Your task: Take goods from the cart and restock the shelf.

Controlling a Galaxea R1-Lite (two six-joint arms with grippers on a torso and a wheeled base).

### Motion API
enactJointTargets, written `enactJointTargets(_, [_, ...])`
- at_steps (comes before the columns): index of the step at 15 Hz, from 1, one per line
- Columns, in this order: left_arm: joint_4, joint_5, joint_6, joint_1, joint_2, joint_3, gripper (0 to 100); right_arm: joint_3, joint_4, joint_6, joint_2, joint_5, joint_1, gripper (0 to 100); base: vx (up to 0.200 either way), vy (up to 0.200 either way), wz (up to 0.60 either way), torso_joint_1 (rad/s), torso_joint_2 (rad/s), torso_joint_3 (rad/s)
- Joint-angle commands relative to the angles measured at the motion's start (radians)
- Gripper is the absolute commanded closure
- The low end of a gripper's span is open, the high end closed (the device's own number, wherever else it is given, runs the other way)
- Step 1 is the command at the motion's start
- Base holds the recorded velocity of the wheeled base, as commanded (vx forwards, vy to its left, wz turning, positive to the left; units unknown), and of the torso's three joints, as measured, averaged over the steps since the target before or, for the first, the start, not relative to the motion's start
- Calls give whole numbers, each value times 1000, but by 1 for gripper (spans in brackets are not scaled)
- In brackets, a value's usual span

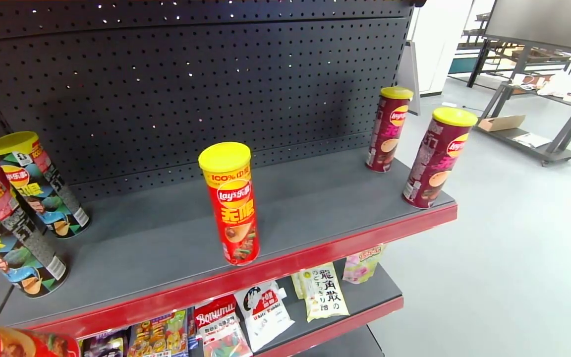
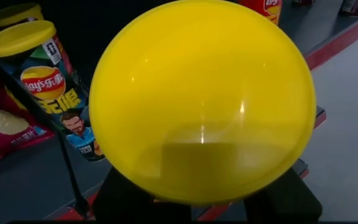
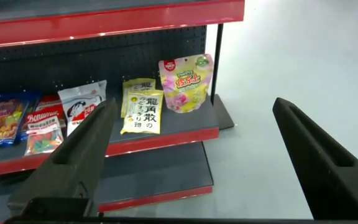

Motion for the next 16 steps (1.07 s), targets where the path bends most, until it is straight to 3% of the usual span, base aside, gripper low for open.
enactJointTargets(1, [0, -11, 0, 0, 20, 8, 100, 0, 0, 0, 6, 1, -11, 0, 0, 0, 0, 0, 0, 0])
enactJointTargets(4, [-3, -30, 0, 0, 37, 24, 100, 0, 0, -2, -46, -5, -167, 0, 0, 0, 0, 0, 0, 0])
enactJointTargets(10, [-26, -125, -12, 0, 103, 47, 100, -1, 0, 0, -94, -3, -137, 0, 0, 0, 0, 0, 0, 0])
enactJointTargets(13, [-296, -130, -14, 1, 362, 67, 100, -1, 0, 0, -95, -3, -137, 0, 0, 0, 0, 0, 0, 0])
enactJointTargets(16, [-594, -123, -14, 1, 671, 21, 100, -1, 0, 0, -95, -3, -137, 0, 0, 0, 0, 0, 0, 0])
